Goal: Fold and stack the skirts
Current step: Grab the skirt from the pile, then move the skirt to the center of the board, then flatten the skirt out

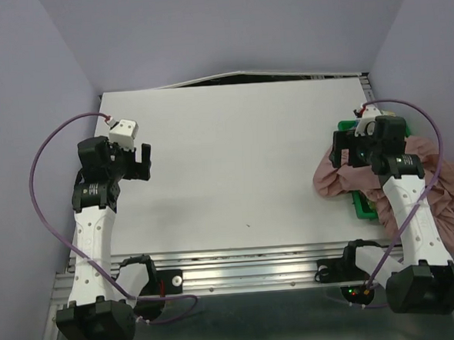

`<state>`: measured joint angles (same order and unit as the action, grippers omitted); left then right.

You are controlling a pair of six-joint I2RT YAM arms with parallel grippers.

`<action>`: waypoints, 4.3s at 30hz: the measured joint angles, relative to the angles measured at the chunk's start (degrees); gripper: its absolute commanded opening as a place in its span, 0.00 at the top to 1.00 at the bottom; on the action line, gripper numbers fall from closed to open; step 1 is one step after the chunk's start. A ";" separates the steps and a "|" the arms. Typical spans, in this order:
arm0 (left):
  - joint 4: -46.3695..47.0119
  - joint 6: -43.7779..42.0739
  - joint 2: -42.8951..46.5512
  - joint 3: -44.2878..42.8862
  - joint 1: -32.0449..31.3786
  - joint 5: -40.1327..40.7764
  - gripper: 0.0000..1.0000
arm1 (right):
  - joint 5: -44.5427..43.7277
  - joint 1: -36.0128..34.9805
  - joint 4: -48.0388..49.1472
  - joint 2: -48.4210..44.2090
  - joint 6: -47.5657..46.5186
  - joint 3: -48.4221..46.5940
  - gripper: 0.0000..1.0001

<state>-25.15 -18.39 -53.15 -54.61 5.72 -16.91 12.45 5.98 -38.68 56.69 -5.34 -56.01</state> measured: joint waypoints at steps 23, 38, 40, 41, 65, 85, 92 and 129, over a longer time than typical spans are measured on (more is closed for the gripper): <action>-9.46 -5.05 -14.71 -12.81 -3.28 -3.76 0.01 | -8.85 5.09 -10.99 21.09 -21.64 -22.99 0.00; -10.34 -2.27 -16.24 -13.27 -5.27 -1.51 0.01 | -5.99 26.69 -15.91 39.80 -42.69 -22.88 0.08; -10.34 -2.05 -16.28 -13.27 -5.27 -1.25 0.01 | -5.57 26.91 -15.93 41.27 -42.88 -22.84 0.30; -10.32 -2.01 -16.28 -13.27 -5.27 -1.18 0.01 | -5.18 26.93 -16.02 41.68 -43.06 -22.82 0.39; -6.78 4.39 -19.78 -16.26 -5.20 -2.97 0.02 | 18.82 19.02 -33.38 39.28 -29.18 -70.10 0.99; -8.24 9.77 -27.78 -29.44 9.42 -18.67 0.07 | 33.44 -12.61 11.02 46.45 13.22 -74.99 0.99; -7.48 7.41 -25.70 -29.35 10.23 -19.12 0.09 | 34.07 -28.04 19.87 46.14 6.27 -52.39 0.99; 2.69 -12.98 -29.11 -5.18 -31.08 -8.81 0.25 | 16.46 -28.11 7.23 30.32 -12.11 -7.89 0.29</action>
<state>-22.46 -31.38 -82.26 -59.79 -25.36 -25.71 28.91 -22.13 -31.44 87.00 -17.45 -63.90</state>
